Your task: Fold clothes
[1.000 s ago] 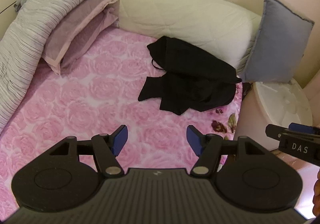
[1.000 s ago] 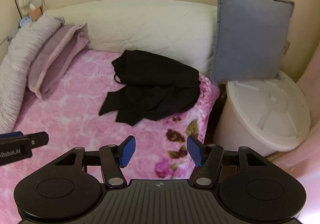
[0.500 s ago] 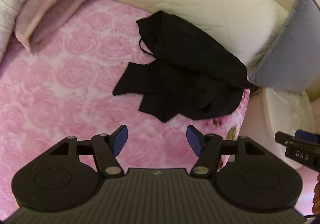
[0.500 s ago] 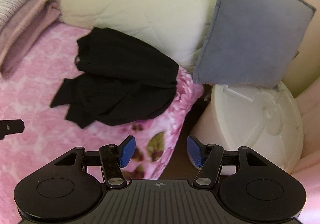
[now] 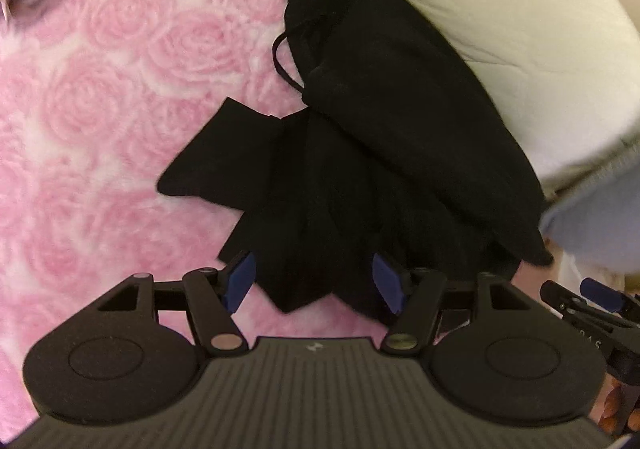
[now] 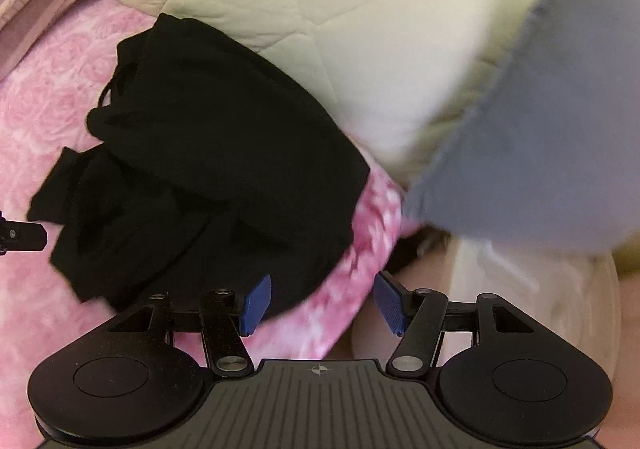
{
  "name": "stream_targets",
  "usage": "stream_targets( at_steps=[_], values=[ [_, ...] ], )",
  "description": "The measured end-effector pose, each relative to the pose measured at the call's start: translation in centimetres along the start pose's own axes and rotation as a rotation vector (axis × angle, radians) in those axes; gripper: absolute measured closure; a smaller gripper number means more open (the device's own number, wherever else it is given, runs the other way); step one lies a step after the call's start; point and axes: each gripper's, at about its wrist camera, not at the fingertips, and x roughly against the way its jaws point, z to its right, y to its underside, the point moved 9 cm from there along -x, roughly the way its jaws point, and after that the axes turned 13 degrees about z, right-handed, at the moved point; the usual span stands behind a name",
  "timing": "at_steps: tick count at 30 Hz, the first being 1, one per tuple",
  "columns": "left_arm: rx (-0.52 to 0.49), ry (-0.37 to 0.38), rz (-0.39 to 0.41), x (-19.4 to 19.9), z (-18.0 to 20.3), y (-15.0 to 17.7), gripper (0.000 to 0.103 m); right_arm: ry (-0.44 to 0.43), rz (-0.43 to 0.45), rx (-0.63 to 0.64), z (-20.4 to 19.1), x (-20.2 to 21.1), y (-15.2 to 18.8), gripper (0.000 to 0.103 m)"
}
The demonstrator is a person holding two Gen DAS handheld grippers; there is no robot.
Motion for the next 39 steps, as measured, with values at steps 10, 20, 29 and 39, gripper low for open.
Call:
stream_targets(
  at_steps=[10,20,29,39],
  values=[
    [0.328,-0.043,-0.071,-8.0,-2.2,0.9,0.043,-0.051,0.054,0.240,-2.2,-8.0,-1.7,0.042],
    [0.355,-0.019,0.033,-7.1,-1.8,0.7,0.089,-0.194,0.010,0.213,-3.5,-9.0,-2.4,0.101],
    [0.408,0.024,0.234,5.1,-6.1,0.3,0.096,-0.441,0.124,-0.003,-4.4,2.5,-7.1,0.102],
    [0.566,-0.166,0.563,26.4,-22.6,5.6,0.097,-0.778,0.222,0.025,-16.8,18.0,-7.0,0.102]
  ],
)
